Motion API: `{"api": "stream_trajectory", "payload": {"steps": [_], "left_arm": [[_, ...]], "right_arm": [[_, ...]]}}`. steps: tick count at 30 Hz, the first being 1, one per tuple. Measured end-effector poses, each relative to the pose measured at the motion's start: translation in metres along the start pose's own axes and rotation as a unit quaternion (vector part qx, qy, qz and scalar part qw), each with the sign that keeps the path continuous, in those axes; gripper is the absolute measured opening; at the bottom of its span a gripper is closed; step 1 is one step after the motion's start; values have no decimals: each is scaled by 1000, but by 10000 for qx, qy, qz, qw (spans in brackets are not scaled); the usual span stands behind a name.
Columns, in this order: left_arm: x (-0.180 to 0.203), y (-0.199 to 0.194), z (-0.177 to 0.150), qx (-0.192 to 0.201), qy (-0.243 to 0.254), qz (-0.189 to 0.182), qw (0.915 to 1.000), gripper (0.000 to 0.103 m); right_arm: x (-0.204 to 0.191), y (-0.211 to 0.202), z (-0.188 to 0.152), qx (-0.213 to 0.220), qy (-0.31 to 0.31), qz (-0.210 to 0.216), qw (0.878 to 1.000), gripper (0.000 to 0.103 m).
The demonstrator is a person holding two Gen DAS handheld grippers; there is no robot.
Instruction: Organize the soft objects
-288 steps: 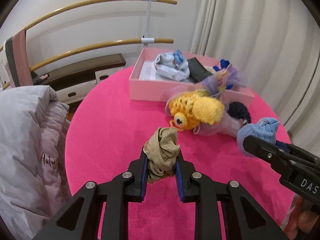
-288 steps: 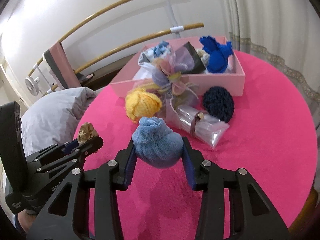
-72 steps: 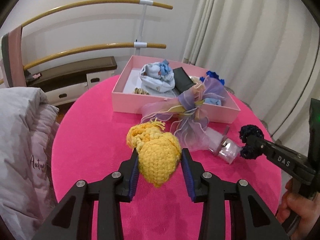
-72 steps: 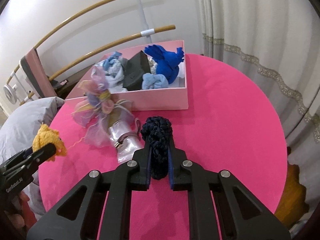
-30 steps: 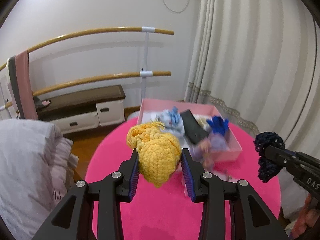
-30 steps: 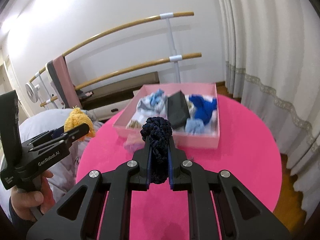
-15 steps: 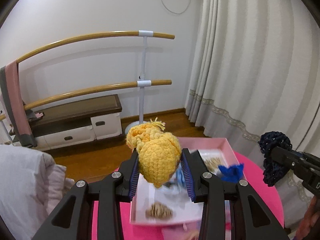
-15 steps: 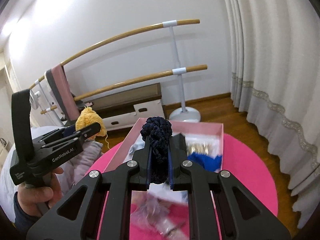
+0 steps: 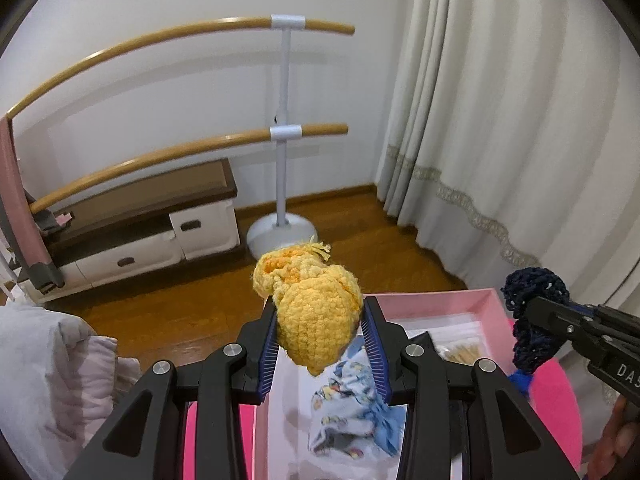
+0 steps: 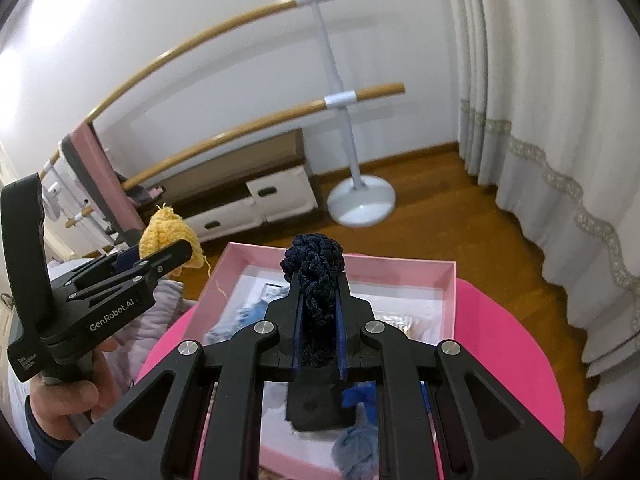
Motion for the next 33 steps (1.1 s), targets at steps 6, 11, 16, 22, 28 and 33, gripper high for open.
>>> {"api": "stream_trajectory", "payload": {"steps": [6,11,16,22,28,33], "left_arm": [[3,66,34,-292,-19,80,9995,36],[13,101,45,-517,75,195,9984,46],[26,113,47,-575,103,247,9980,69],[31,101,56,-253,97,361,9990,95],[32,69,64,134,45,469,9988,103],[38,24,49,495,85,543,9973,103]], "right_arm": [[16,27,-1,-224,154,-21,9996,12],[21,48,-2,-385,192,-46,9991,12],[32,59,-3,-454,358,-174,9982,20],[45,53,-8,-317,662,-223,9970,93],[40,22,-12,-48,731,-291,9969,103],[24,-15,-22,196,711,-308,9968,103]]}}
Point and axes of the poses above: each gripper's, at about its wrist camera, not at the fingertips, and y roughly the way its jaws point, x to its right, z to its top, the point moved 6 cm from there along y, roughly the way its jaws point, and after that the axes turned 2 degrees about z, right-handed, at the moved point
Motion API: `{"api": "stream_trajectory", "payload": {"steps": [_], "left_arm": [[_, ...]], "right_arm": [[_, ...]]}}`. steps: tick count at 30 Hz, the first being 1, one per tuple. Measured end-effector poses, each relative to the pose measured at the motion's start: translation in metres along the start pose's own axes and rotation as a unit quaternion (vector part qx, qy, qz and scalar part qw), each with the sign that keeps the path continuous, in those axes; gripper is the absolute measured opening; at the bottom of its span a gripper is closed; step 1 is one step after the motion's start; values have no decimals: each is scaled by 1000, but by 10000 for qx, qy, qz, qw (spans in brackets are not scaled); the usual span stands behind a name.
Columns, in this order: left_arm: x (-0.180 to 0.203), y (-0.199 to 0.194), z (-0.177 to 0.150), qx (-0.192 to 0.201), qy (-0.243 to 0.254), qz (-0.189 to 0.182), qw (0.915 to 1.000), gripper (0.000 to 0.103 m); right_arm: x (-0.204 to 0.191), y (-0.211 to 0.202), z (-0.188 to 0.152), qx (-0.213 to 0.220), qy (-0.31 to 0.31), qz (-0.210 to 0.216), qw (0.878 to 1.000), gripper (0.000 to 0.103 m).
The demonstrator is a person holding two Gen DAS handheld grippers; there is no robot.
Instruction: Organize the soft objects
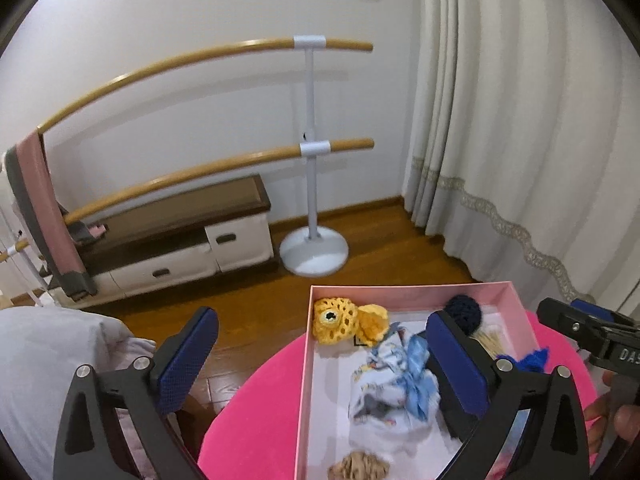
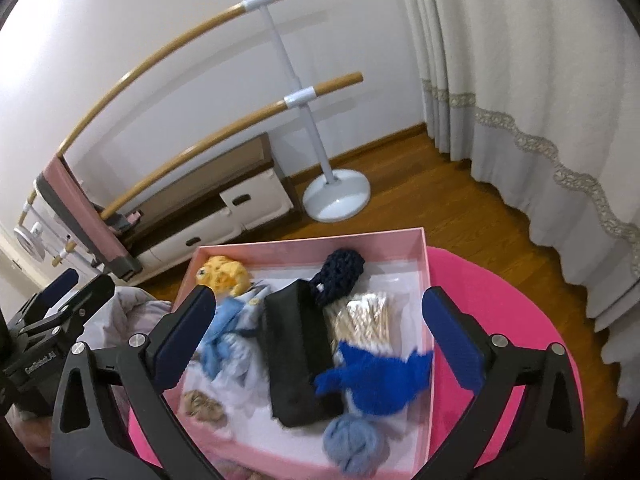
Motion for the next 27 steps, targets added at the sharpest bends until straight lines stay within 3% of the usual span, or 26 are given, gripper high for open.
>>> {"api": "stream_trajectory", "payload": {"steps": [8,11,13,27], "left_arm": [[8,-92,-29,541,-77,-38,9985,103],[-13,-143,-61,715,-120,-79,9973,103],[-25,-184,-107,800,-152,-104,9966,103],[-47,-298,-195,1120,-552,-121,9921,103]], "right_arm": [[-31,-70,-24,465,-237,67,9986,103],[-43,-95,-34,616,-341,104,9975,103],[-49,-108,-40,703,-411,92,9966,103],[-63,-196,-108,1298,-759,-244,9883,103]]}}
Point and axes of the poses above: each gripper's, at about its wrist camera, not at the fingertips, and y roughly the way its jaws point, x to its right, z to its top, the point moved 6 cm from there along y, roughly the way its jaws point, and after that the axes turned 2 degrees about z, right-handed, at the moved point
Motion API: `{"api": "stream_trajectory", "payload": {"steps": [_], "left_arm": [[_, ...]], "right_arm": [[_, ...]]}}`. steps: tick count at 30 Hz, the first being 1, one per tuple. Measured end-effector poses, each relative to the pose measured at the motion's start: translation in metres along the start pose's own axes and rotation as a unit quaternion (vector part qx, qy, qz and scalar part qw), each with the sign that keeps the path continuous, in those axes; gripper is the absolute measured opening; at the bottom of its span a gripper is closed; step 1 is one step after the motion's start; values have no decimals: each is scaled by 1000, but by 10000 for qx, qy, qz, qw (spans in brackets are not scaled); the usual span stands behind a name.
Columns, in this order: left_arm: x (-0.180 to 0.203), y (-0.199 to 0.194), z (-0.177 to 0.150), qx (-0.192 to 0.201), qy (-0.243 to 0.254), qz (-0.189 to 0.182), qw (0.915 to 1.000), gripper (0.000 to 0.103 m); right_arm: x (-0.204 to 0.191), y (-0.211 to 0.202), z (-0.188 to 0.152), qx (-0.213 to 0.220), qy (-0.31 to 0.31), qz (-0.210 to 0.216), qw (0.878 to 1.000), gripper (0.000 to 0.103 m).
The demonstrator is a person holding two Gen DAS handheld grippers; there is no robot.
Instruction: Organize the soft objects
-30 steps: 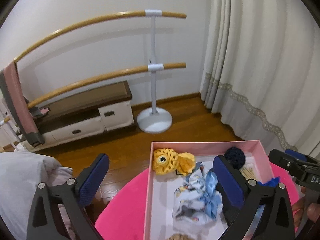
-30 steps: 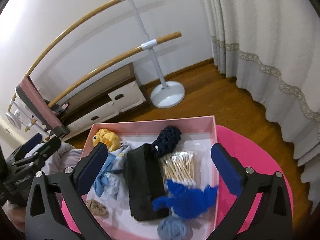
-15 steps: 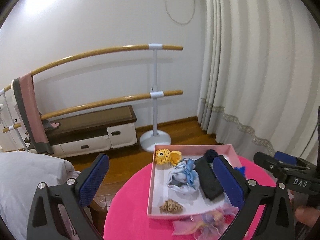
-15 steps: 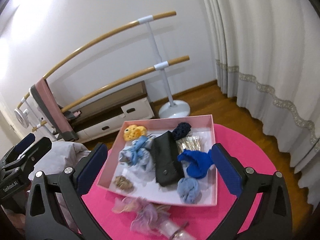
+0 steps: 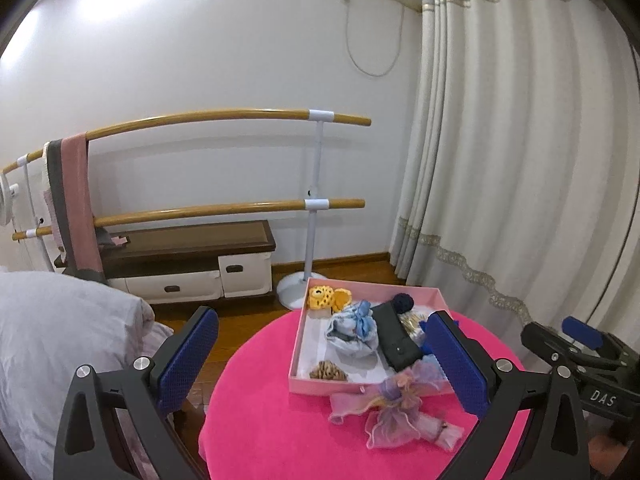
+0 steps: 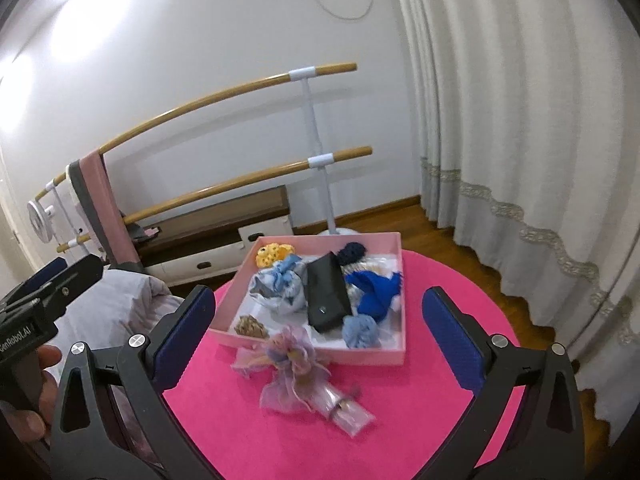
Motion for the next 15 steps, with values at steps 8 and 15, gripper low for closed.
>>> {"api": "stream_trajectory", "payload": {"steps": [8,15], "left_arm": [[5,-47,-36,124,-71,-2,9999,103],[3,-79,-60,104,-80,17,9999,103]], "right_arm": [[7,-40,-27,221,21,-245,9995,103],[9,-63,-51,267,147,-277,9992,103]]}}
Point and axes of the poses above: each gripper's, at about its wrist camera, not at the fingertips, and y roughly the way its jaws point, x to its right, z to its top, the point moved 6 cm from there along y, roughly the way its jaws point, and after that the axes turned 2 degrees about z, right-handed, at the moved point
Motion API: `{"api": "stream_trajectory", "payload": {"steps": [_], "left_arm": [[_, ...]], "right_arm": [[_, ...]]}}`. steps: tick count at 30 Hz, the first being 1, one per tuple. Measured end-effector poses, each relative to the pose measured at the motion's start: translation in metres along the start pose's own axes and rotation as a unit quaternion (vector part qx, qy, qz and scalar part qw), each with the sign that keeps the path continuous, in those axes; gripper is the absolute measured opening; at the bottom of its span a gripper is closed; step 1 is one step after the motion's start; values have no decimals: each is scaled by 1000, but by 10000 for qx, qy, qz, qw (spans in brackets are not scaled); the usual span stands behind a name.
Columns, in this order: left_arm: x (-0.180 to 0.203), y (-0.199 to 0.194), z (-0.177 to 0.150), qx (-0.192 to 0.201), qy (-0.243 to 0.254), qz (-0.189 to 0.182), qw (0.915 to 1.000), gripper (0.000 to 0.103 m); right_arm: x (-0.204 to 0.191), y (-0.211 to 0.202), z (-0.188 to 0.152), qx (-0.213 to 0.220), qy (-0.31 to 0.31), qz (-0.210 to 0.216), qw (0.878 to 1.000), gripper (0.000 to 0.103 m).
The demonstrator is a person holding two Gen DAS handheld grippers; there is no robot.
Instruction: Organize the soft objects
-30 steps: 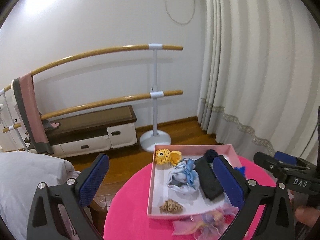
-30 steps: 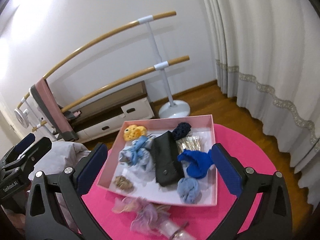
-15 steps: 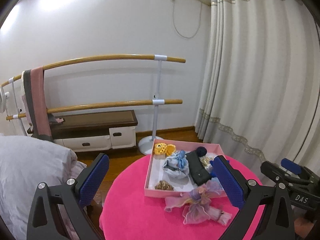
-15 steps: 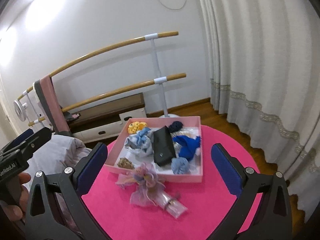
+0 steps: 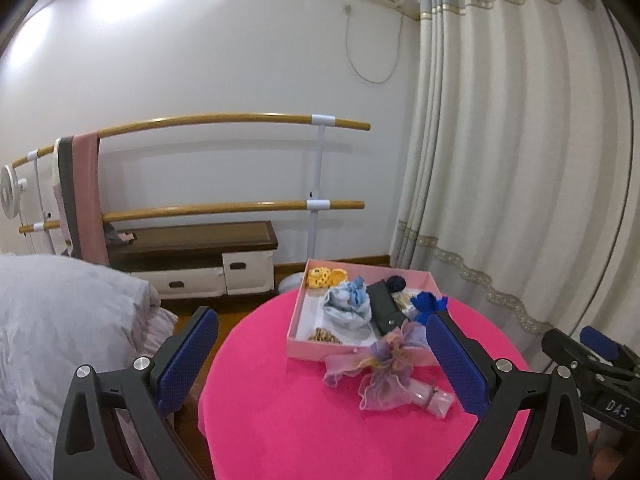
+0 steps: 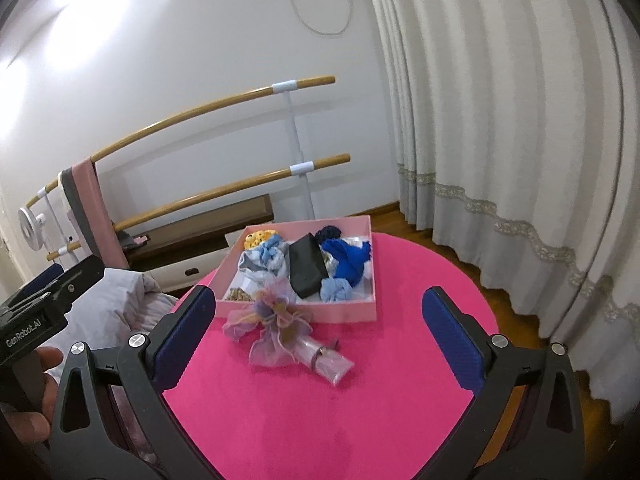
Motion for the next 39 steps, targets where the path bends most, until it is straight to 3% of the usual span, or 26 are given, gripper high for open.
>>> {"api": "stream_trajectory", "payload": {"steps": [9,23,33,39], "left_arm": [[-13,-35,-21,-10,-16,63,10000,103],[-13,-67,-26,28,12,40,10000,103],[-11,-60,-30,-145,25,40,9999,103],[-11,-41,-36,-397,82,45,9992,103]], "right_arm": [[6,-24,-23,28,19,-177,9998,103],[-11,-35,-31,16,-146,-88,9999,103],[-9,-26,-36,-122,-169,-93,9997,103],[7,4,-48,-447,-96,-182,9988,103]]}}
Point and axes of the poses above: each gripper's, at about its wrist camera, not at the fingertips, and y roughly the way its jaws point, x to its right, z to its top, the point moved 6 cm from there along y, roughly the way its jaws point, and after that the axes turned 2 degrees about z, right-handed, at the moved point
